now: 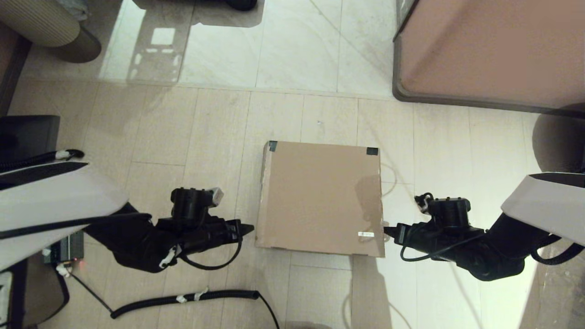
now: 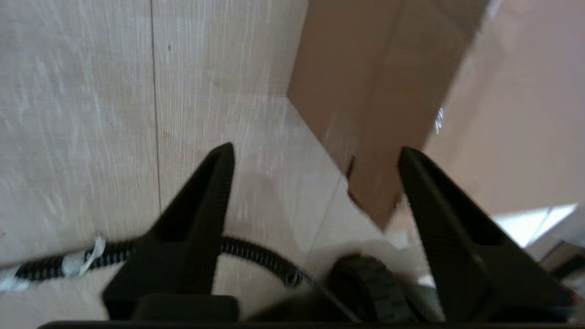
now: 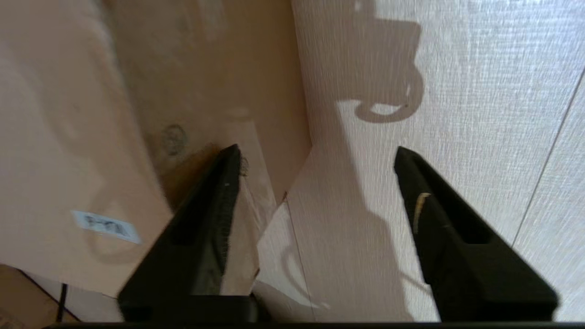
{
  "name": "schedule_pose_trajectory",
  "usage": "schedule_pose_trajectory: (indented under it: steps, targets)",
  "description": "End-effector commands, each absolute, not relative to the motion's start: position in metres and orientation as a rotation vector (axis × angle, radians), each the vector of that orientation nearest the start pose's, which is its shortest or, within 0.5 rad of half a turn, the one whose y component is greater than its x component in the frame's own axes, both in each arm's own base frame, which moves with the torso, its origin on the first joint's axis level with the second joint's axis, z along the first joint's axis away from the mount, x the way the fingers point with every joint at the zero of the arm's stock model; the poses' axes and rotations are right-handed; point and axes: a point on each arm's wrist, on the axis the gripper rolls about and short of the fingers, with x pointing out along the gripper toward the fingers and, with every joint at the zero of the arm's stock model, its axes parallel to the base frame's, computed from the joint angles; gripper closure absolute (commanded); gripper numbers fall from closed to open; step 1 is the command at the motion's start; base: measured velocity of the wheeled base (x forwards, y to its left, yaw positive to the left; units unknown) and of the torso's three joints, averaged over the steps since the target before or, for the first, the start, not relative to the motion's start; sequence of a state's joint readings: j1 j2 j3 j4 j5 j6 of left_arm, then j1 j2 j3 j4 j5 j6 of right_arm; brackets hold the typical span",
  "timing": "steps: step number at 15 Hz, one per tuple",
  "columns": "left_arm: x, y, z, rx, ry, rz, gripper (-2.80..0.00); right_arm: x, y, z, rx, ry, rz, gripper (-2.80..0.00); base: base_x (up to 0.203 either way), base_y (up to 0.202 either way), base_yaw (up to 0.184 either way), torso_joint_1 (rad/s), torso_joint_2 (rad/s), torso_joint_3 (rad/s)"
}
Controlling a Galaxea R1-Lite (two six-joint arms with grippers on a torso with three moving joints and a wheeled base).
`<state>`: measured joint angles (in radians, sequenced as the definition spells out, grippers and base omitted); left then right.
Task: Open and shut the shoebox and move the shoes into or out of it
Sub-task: Open the shoe box
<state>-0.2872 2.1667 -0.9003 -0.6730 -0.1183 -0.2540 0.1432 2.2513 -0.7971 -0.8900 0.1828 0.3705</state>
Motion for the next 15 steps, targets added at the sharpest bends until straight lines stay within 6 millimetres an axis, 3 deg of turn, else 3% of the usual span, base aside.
schedule_pose_trajectory:
  steps: [1, 5, 9, 15]
  targets:
    - [0.369, -0.113, 0.038, -0.193, 0.647, -0.314, -2.8, 0.367, 0.06, 0.009, 0.369, 0.628, 0.211, -2.8, 0.0, 0.0, 0.0, 0.0, 0.0, 0.0]
    - [0.371, -0.114, 0.051, -0.196, 0.608, -0.317, -2.8, 0.364, 0.057, 0.021, 0.357, 0.593, 0.184, -2.8, 0.0, 0.0, 0.0, 0.0, 0.0, 0.0]
    - [0.371, -0.111, 0.032, -0.155, 0.641, -0.204, -2.8, 0.363, 0.057, 0.014, 0.35, 0.611, 0.163, -2.8, 0.0, 0.0, 0.0, 0.0, 0.0, 0.0]
    - [0.377, -0.113, 0.029, -0.154, 0.633, -0.198, -2.8, 0.361, 0.057, 0.009, 0.343, 0.626, 0.144, -2.8, 0.0, 0.0, 0.0, 0.0, 0.0, 0.0]
